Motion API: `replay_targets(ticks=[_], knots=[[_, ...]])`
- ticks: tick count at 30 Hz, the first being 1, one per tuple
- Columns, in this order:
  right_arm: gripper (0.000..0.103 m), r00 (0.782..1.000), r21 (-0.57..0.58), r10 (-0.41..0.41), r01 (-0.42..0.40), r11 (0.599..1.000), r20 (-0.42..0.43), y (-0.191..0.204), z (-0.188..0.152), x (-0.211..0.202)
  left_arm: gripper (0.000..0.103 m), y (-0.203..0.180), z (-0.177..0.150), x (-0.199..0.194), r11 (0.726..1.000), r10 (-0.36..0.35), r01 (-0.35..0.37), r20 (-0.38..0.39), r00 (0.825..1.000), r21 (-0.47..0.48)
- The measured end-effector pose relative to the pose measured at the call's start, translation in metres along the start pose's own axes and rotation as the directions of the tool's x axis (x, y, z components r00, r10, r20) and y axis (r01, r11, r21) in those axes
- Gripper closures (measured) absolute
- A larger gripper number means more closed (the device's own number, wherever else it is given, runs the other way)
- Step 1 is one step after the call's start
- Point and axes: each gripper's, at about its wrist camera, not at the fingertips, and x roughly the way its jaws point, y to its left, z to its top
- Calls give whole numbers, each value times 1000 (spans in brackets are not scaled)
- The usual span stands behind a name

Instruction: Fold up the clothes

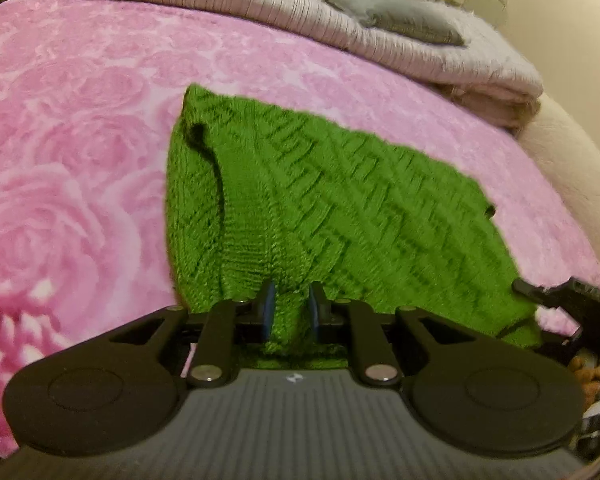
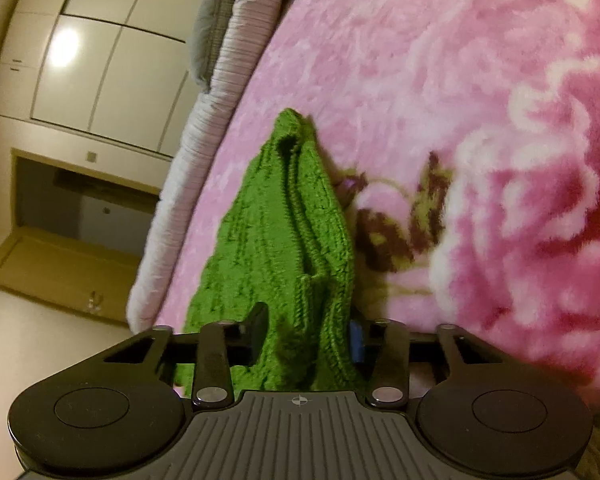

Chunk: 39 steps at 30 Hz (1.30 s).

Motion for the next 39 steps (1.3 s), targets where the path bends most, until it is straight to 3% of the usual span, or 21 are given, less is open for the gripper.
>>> replay_targets(ticks=[2, 6, 8, 9, 11, 12, 14, 17, 20, 23, 25, 28, 33, 36, 39], knots=[[80, 999, -17, -54, 54, 998, -8, 4, 1, 3, 93, -1, -1, 1, 1000, 16, -16, 2, 1000, 21], [85, 983, -98, -182, 178, 979, -32, 25, 3, 8, 93, -1, 1, -1, 1000, 11, -11, -2, 1000, 22], [86, 949, -267, -314, 302, 915, -1, 58, -1, 17, 93, 4, 3, -4, 1000, -3, 3, 2, 1000, -6], [86, 930, -384, -365, 355, 852, 49, 77, -10, 22, 93, 7, 4, -6, 1000, -9, 9, 9, 1000, -20], [86, 893, -630, -405, 432, 645, 197, 121, -40, 32, 92, 14, 5, -12, 999, -22, 23, 29, 999, -49], [86, 888, -720, -378, 441, 535, 263, 138, -60, 35, 92, 19, 5, -16, 997, -29, 32, 38, 999, -66], [86, 907, -856, -272, 402, 326, 323, 170, -104, 41, 93, 29, 6, -22, 994, -45, 50, 57, 997, -102], [86, 951, -947, -146, 292, 133, 272, 190, -158, 50, 93, 46, 5, -30, 981, -77, 89, 74, 994, -171], [86, 982, -988, -116, 155, 21, 152, 192, -199, 68, 92, 60, 1, -37, 971, -87, 103, 83, 993, -214], [83, 981, -998, -184, 56, -17, 58, 182, -222, 89, 92, 69, -4, -43, 963, -92, 109, 82, 992, -244], [74, 970, -999, -241, 7, -33, 14, 177, -230, 105, 92, 73, -7, -44, 960, -93, 110, 78, 993, -259], [54, 969, -999, -247, -28, -34, -19, 178, -232, 101, 92, 75, -10, -47, 955, -97, 114, 77, 992, -274], [47, 964, -985, -217, -132, 113, -154, 192, -196, 74, 92, 71, -4, -48, 950, -125, 143, 81, 989, -278], [47, 966, -955, -180, -134, 264, -186, 199, -148, 55, 85, 64, 3, -47, 957, -128, 143, 73, 989, -252], [48, 951, -904, -231, -92, 418, -204, 194, -91, 66, 84, 56, 9, -42, 963, -135, 144, 56, 989, -228]])
